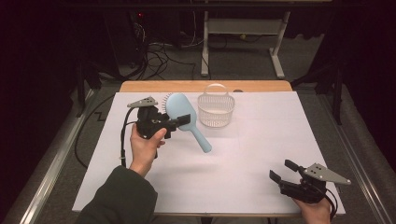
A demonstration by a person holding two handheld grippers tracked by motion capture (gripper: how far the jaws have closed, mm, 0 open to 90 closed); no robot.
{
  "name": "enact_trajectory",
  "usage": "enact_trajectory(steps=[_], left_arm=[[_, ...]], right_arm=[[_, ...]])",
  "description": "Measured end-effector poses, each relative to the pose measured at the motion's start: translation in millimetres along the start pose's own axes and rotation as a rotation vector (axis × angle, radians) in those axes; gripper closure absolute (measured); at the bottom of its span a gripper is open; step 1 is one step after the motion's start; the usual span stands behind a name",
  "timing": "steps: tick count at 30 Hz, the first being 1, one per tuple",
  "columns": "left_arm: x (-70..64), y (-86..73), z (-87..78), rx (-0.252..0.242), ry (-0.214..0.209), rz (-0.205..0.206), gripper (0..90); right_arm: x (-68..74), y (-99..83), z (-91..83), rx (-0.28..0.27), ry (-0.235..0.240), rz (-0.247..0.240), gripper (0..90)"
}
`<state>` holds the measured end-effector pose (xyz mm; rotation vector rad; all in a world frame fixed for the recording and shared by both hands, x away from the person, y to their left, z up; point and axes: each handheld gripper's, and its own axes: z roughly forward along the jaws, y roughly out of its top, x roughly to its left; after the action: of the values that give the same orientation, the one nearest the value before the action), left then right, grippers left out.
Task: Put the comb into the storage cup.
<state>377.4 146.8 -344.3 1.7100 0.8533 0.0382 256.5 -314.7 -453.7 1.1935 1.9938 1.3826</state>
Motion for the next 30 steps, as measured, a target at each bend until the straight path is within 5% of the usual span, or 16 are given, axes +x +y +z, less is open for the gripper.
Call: enact_trajectory(steps=[30], left_arm=[[10.1, 35.6, 14.4, 0.009, 0.042, 0.009, 56.0]], right_arm=[[-0.5, -0.5, 0.9, 0.008, 0.009, 0.005, 23.8]])
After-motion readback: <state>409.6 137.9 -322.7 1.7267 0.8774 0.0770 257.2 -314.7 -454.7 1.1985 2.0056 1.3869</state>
